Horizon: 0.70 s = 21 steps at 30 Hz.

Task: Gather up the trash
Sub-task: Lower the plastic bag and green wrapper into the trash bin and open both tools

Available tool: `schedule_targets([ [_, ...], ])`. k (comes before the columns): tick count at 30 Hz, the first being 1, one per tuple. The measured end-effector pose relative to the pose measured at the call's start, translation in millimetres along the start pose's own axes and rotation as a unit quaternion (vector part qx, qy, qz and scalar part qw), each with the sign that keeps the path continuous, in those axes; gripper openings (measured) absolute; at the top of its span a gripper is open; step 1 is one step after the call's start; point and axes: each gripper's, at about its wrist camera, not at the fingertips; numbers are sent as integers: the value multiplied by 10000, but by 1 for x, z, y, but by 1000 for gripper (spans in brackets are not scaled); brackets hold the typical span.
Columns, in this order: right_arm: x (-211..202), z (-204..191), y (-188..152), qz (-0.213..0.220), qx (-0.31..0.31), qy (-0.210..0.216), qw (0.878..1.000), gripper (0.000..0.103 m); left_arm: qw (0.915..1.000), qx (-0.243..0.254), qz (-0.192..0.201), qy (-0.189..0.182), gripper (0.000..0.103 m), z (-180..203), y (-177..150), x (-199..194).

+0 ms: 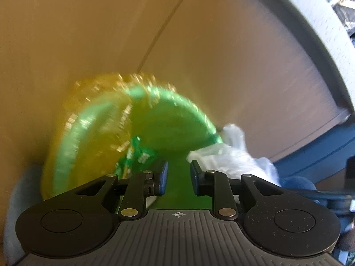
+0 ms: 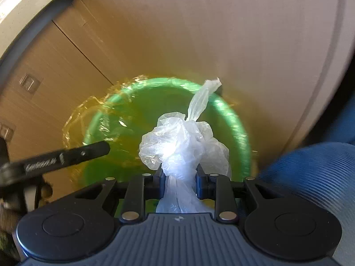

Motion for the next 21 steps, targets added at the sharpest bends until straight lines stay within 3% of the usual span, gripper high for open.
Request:
schedule_targets([
  [1,7,-6,2,-55,-47,31,10000,26,10000,-6,49,77,25,-1,0,-4],
  [3,21,-16,6,-256,-56,43,9996,40,9998,-12,111,155,25,-2,1,-13],
  [4,25,-18,6,-303,-17,88,9995,54,9997,10,162,182,25,-1,1,-19],
  [5,25,-19,6,-312,-16,150,9994,60,9995,43,224,206,25,0,1,-27],
  [12,3,-25,-3,185,-502,-97,9985,60,9960,120,769,429,25,3,-9,-91],
  [16,-18,-30,-3,508,-576,-24,9970,60,9918,139,1187,463,25,5,-20,-129],
  [21,-33,-40,-11,793,-811,-84,9935,60,9883,108,1411,563,25,10,-25,-154],
])
Point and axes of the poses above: each gripper's, at about its wrist camera, not at the fingertips, and x roughly the way its jaws point, z to its right, y to its top, and after that the axes turned 10 degrees about x, right-handed
